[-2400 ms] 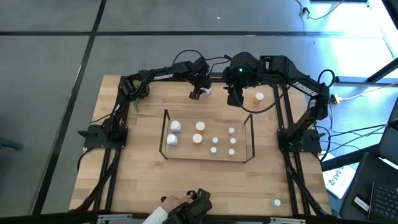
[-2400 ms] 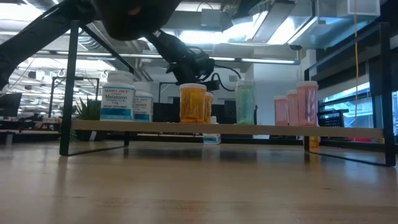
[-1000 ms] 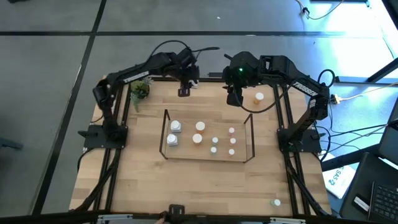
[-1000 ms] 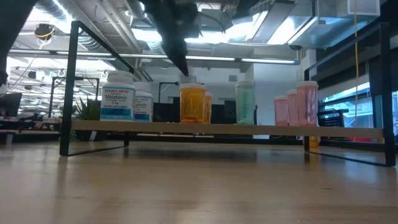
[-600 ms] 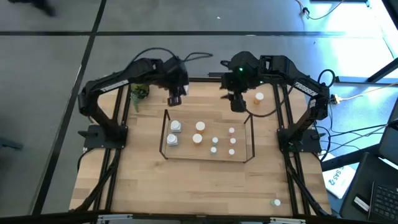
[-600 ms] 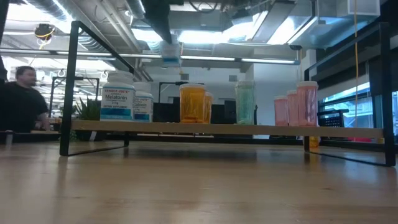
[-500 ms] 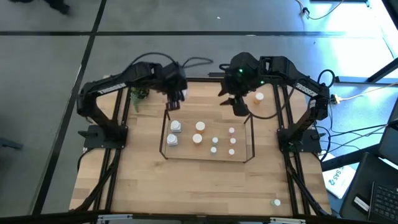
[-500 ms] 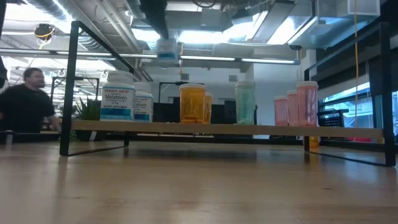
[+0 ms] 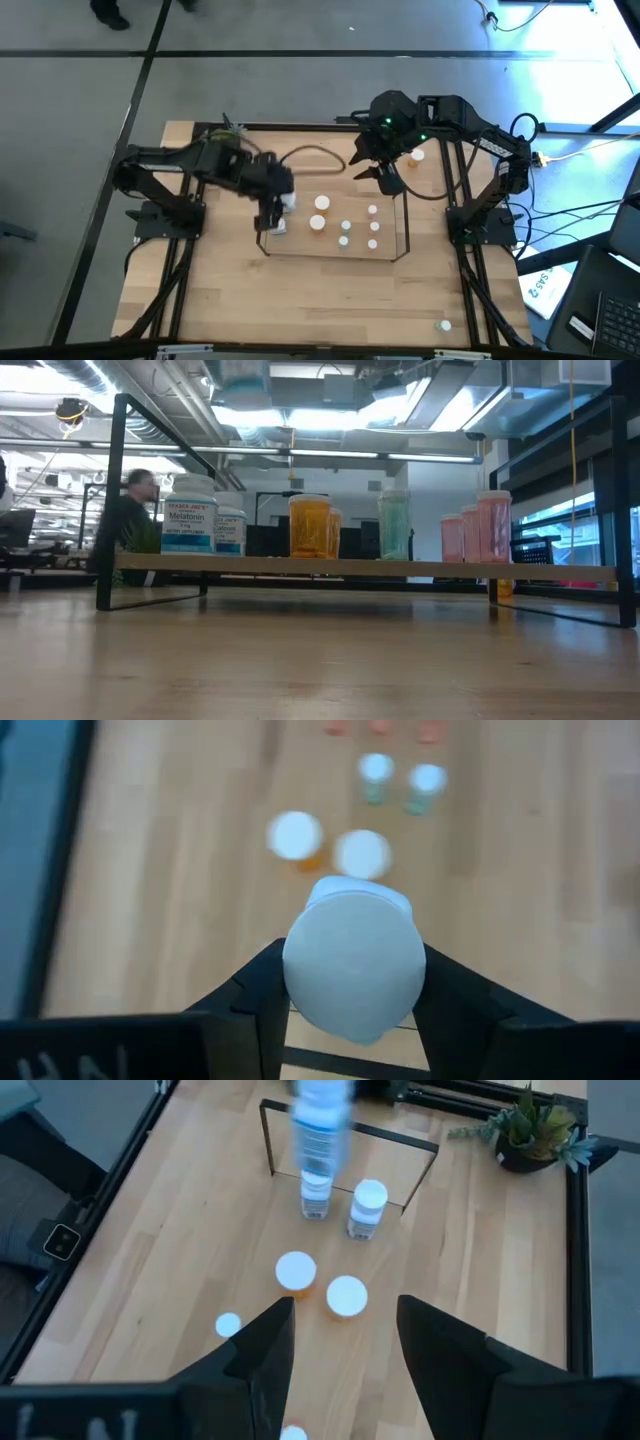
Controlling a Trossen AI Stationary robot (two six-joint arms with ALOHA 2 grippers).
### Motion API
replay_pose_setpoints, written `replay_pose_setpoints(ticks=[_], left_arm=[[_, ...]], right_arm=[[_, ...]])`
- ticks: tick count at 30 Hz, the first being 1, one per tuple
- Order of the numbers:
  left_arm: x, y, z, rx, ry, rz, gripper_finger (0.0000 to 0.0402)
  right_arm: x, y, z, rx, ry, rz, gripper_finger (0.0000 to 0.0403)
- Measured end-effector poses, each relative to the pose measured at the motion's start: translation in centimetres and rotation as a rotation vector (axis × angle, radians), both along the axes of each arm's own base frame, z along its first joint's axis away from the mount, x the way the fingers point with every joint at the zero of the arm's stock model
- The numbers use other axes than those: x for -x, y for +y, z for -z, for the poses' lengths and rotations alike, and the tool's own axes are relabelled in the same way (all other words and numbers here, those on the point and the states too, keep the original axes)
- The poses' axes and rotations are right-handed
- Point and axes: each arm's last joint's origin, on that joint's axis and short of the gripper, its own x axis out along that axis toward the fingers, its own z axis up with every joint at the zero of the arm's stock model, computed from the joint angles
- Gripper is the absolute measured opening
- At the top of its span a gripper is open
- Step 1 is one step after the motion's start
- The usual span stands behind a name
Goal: Pick and place medicine bottles onto shelf by color
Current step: Put the white pill bottle on the shelf aligned with the other white pill bottle
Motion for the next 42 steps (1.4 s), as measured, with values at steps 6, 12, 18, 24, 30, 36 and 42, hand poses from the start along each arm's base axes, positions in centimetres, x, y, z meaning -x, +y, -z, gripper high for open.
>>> replay_pose_setpoints(ticks=[6,12,18,24,30,36,42], left_arm=[[0.9,-4.7,0.0,0.053,-0.028,-0.005,0.0157],[1.7,-7.7,0.3,0.046,-0.062,-0.052,0.0157],[1.1,-9.3,1.6,0.055,-0.024,-0.101,0.0157],[-0.5,-10.7,3.6,0.052,0.03,-0.125,0.0157],[-2.0,-11.8,5.8,0.007,0.091,-0.125,0.0157],[-3.3,-12.4,7.8,-0.059,0.137,-0.121,0.0157],[-3.2,-11.5,8.9,-0.15,0.17,-0.138,0.0157]], right_arm=[[-0.1,0.7,0.0,0.024,-0.006,-0.049,0.018],[0.0,1.7,0.1,0.008,0.0,-0.134,0.018],[0.1,2.8,0.1,-0.035,-0.004,-0.236,0.018],[0.1,3.5,0.2,-0.041,0.004,-0.261,0.018],[0.1,4.3,0.2,-0.042,0.005,-0.286,0.018],[0.1,5.1,0.2,-0.043,0.007,-0.309,0.018],[0.1,5.1,0.2,-0.043,0.011,-0.312,0.018]])
